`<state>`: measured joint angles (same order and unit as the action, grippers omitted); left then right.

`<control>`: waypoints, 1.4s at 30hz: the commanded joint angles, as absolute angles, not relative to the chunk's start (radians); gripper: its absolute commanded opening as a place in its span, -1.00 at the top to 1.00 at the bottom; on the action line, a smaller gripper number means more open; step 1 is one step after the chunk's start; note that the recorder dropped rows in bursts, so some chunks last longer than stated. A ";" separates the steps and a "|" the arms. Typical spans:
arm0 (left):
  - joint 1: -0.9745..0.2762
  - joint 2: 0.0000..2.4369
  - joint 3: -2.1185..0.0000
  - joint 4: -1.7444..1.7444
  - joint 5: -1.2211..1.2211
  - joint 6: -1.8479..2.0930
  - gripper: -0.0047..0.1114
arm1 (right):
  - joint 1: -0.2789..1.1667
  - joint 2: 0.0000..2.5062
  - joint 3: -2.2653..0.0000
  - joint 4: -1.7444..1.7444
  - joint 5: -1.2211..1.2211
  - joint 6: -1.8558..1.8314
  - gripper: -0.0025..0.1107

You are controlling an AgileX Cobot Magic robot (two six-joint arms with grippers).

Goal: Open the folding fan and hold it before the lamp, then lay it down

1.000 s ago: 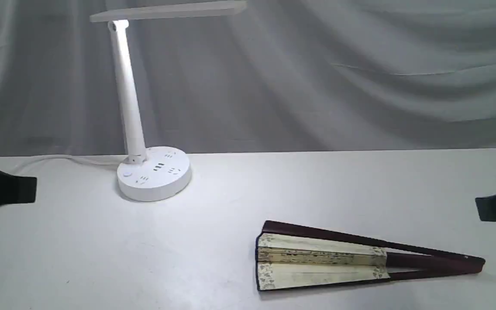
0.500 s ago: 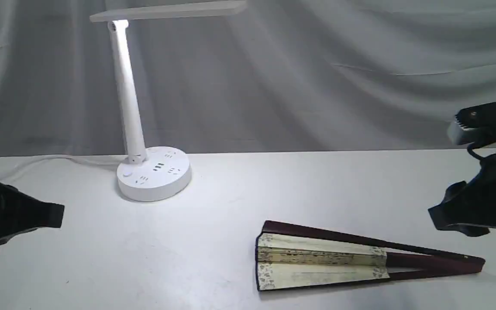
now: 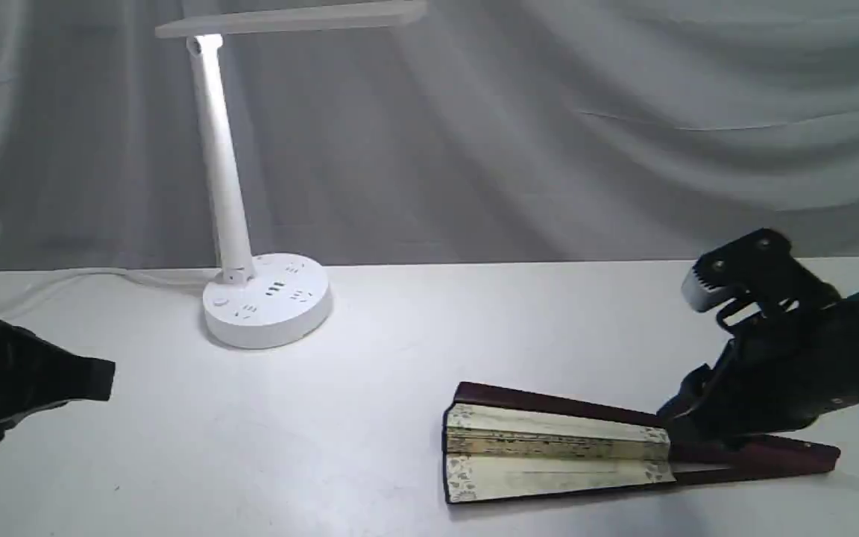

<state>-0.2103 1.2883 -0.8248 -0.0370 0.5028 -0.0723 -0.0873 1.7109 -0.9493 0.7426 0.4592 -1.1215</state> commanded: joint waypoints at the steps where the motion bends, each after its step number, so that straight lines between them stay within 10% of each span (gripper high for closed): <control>1: -0.215 1.295 -0.832 -0.045 0.501 -0.069 0.92 | -0.019 1.742 -0.966 0.761 0.373 -1.162 0.01; 21: -0.215 1.297 -0.832 -0.045 0.501 -0.069 0.92 | 0.176 2.032 -1.485 0.216 0.767 -0.561 0.10; 42: -0.215 1.297 -0.832 -0.045 0.504 -0.069 0.92 | 0.211 2.163 -1.499 0.201 0.609 -0.681 0.10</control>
